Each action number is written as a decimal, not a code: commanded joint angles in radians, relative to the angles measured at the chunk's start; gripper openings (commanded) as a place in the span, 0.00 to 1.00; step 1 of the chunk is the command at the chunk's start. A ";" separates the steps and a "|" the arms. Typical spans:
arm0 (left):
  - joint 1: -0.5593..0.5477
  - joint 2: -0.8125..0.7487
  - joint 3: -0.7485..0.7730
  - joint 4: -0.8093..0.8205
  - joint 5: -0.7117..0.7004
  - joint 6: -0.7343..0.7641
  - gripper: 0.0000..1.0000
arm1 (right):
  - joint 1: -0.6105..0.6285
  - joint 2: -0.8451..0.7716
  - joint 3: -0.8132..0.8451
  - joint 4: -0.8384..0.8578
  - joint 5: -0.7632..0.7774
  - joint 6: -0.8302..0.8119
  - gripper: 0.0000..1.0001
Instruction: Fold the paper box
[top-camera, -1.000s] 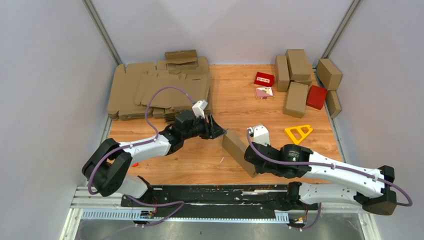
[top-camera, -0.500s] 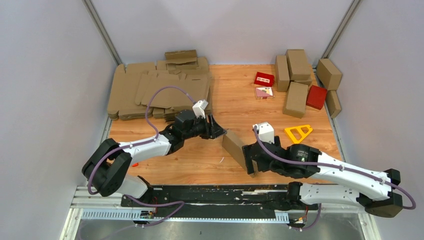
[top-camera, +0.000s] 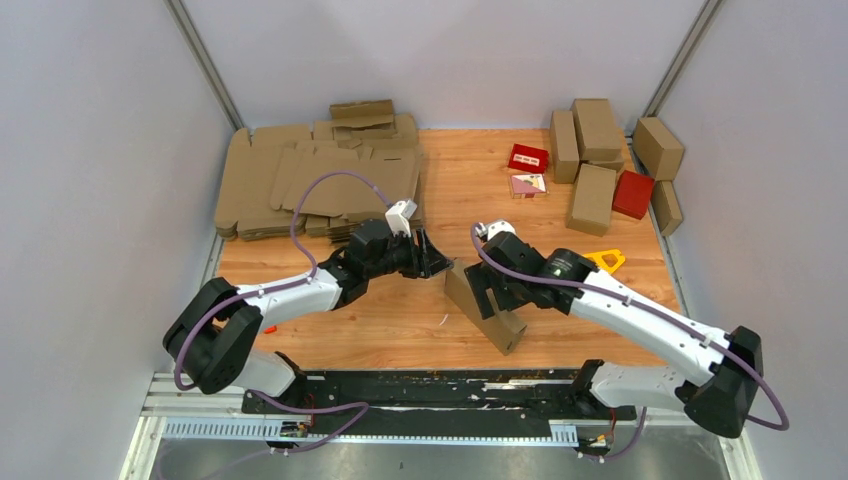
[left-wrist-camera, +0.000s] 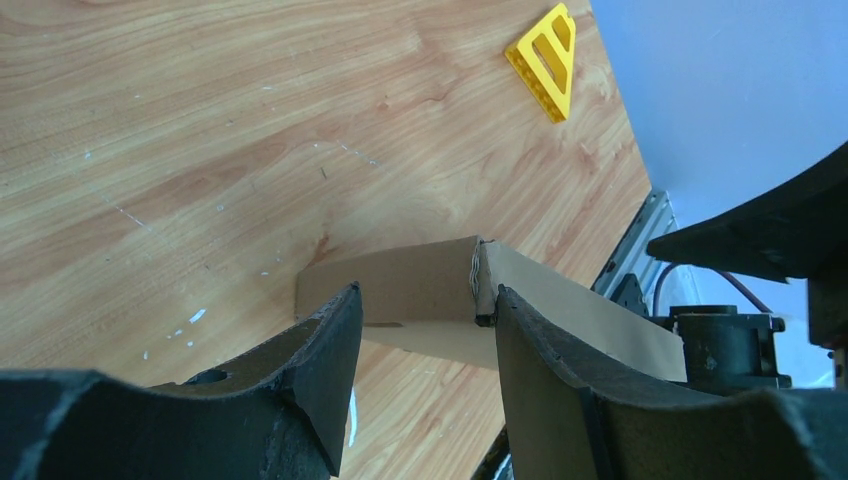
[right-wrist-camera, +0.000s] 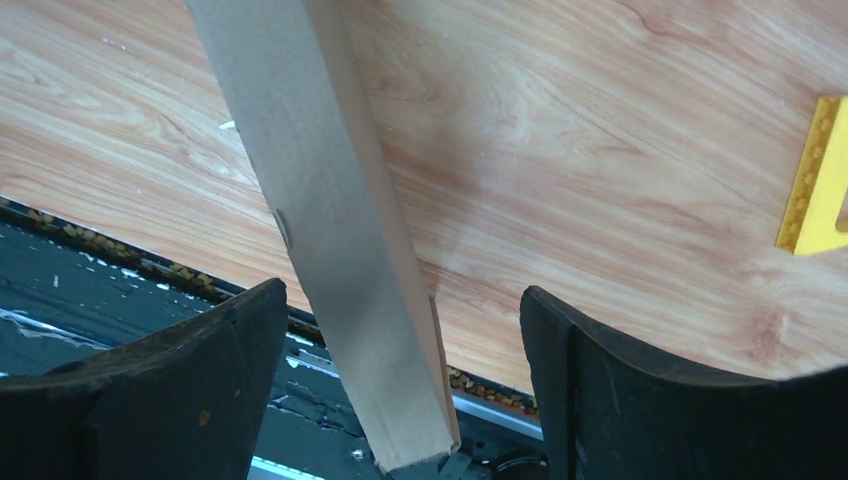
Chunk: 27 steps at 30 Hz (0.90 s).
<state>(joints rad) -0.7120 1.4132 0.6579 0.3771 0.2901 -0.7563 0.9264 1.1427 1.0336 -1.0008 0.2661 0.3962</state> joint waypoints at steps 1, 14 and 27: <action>-0.006 0.000 0.004 -0.126 -0.007 0.061 0.58 | -0.011 0.049 0.004 0.083 -0.082 -0.101 0.81; -0.006 -0.025 0.025 -0.147 0.000 0.071 0.65 | -0.011 0.128 0.019 0.046 -0.104 -0.130 0.34; 0.028 -0.342 0.196 -0.517 -0.241 0.229 1.00 | -0.027 0.246 0.313 -0.147 0.489 -0.043 0.31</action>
<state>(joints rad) -0.6910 1.2064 0.8089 -0.0296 0.1974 -0.6144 0.9150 1.3380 1.2201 -1.0813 0.4267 0.3031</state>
